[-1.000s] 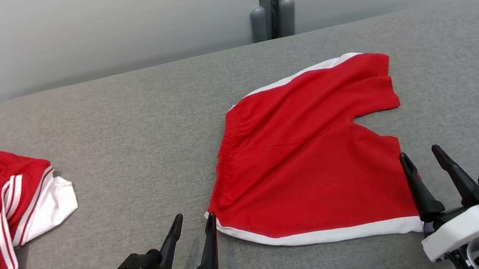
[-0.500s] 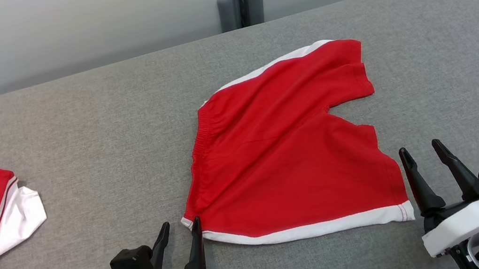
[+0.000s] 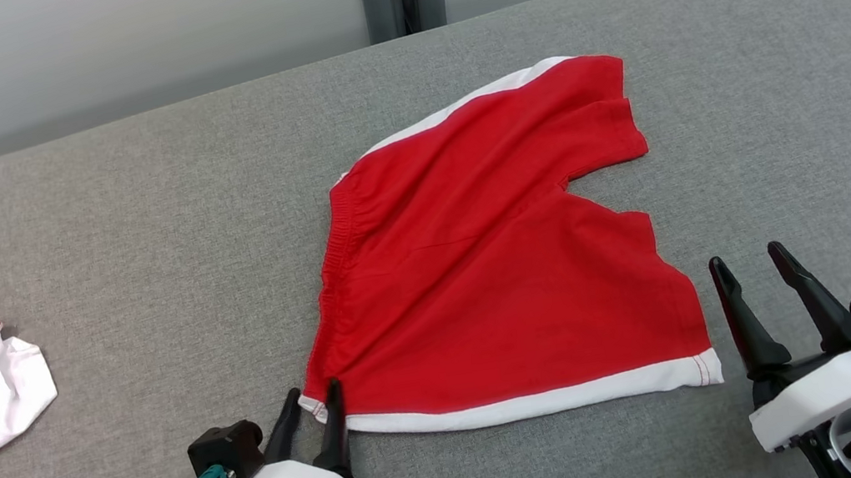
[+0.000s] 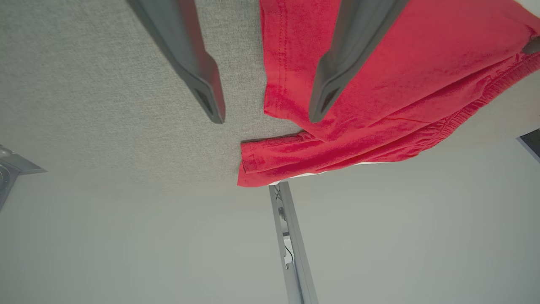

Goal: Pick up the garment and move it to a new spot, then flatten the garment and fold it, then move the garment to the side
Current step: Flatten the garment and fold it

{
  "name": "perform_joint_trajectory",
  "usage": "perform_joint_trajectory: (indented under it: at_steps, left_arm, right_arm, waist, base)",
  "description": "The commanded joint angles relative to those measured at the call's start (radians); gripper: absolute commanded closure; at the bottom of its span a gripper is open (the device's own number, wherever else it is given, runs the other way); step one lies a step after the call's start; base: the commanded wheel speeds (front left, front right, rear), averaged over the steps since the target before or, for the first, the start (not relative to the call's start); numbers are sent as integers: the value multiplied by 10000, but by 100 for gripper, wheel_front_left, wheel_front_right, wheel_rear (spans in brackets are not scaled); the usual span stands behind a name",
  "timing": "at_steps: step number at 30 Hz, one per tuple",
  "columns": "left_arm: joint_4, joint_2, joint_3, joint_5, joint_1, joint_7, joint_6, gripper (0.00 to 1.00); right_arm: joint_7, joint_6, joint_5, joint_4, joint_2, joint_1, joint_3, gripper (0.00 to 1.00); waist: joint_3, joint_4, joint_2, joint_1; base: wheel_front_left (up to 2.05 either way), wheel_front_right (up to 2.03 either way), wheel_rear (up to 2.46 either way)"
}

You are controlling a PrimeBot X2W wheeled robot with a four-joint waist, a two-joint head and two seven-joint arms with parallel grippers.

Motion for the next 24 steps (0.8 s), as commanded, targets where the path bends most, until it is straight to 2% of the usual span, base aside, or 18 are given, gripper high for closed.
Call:
perform_joint_trajectory:
  at_steps: [1, 12, 24]
  left_arm:
    - [19, 52, -1, -71, -167, -39, -44, 100]
    - [-524, 55, 200, 227, 111, -39, -224, 100]
    - [-970, 51, -62, 240, 188, -39, -220, 100]
  right_arm:
    - [-15, 1, -20, 94, -16, 37, -70, 0]
    - [388, 1, 778, 1390, 474, 449, -103, 0]
    - [802, -1, 2203, 2913, 907, 256, 418, 0]
  waist:
    - [8, -2, 0, 0]
    - [-83, 157, 0, 0]
    - [-105, 424, 0, 0]
  base:
    - [0, 0, 0]
    - [0, 0, 0]
    - [0, 0, 0]
